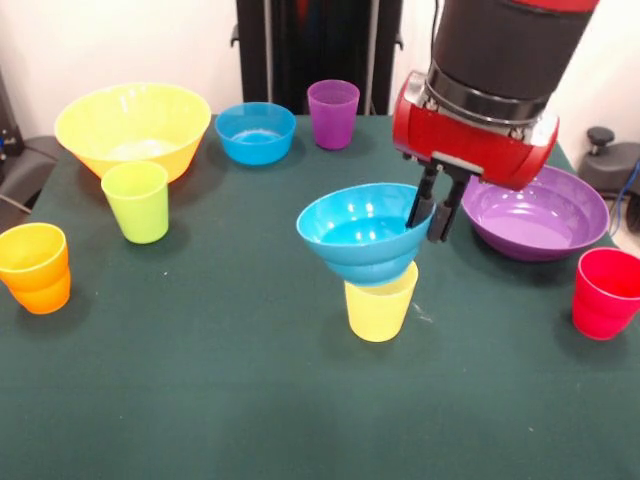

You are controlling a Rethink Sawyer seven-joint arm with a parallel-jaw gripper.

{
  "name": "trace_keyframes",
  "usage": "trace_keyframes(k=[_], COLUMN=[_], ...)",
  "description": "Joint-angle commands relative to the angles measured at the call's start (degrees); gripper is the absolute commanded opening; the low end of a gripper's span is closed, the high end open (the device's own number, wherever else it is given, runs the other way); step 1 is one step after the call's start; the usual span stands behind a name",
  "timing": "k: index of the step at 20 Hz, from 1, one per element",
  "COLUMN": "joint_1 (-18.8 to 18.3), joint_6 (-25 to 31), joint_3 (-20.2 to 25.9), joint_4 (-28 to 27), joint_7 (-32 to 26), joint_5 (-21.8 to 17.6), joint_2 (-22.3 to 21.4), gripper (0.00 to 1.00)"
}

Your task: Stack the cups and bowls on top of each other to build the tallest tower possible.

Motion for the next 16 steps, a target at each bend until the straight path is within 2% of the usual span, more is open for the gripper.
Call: trace_keyframes(k=[1, 7, 16], joint_1=[1.61, 2.31, 1.84], joint_6=[5.07, 5.37, 9.61], joint_3=[0.52, -0.86, -1.26], joint_4=[-2.12, -1.76, -3.1], joint_7=[8.98, 8.05, 5.18], joint_5=[-0.97, -0.38, 0.77], joint_2=[4.62, 4.56, 3.64], gripper=[0.0, 0.0, 0.0])
